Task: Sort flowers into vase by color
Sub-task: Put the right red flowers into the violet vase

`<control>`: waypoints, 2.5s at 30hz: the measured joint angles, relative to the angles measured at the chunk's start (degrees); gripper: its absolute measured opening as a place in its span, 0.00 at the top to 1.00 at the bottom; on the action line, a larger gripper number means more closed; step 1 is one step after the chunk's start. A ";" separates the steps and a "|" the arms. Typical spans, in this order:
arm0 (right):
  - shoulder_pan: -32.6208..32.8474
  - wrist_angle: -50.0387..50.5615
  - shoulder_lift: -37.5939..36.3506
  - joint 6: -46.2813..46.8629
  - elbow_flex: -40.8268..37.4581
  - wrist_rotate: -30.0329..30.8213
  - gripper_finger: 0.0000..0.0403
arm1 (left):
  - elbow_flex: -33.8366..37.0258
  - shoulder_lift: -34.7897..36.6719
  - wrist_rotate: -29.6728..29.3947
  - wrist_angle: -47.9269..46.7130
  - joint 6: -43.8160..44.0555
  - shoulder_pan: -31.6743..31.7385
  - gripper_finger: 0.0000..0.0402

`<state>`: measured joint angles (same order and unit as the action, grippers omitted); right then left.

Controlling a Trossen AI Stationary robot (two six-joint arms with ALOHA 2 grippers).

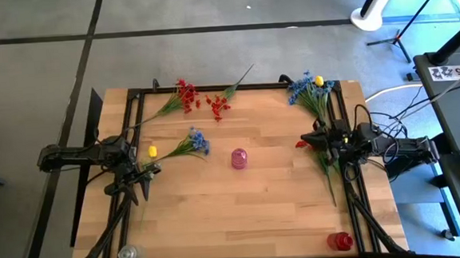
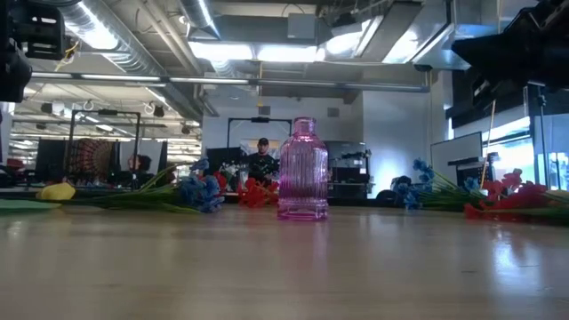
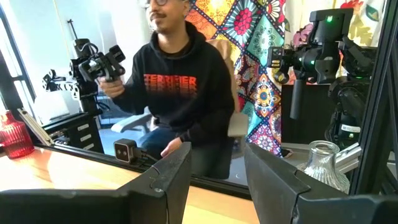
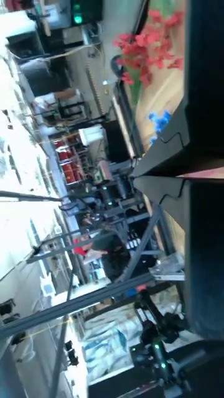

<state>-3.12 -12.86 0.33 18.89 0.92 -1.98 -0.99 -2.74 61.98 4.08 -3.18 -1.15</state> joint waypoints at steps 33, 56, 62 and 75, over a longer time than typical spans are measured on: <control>19.24 40.38 59.33 26.98 40.82 18.87 0.75 | 0.00 0.00 0.01 0.00 0.01 -0.01 0.64; 3.57 78.70 74.08 50.40 39.42 6.79 0.41 | 0.00 0.00 0.01 -0.09 0.00 0.00 0.64; 0.70 78.27 82.40 44.67 39.44 3.22 0.43 | 0.01 0.00 0.01 -0.11 0.01 0.00 0.64; 0.47 66.67 87.53 39.29 43.84 2.80 0.75 | 0.02 0.00 0.01 -0.16 0.00 -0.02 0.64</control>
<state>-2.66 53.81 87.86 58.18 44.76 0.82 -0.98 -2.74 62.00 3.92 -3.18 -1.16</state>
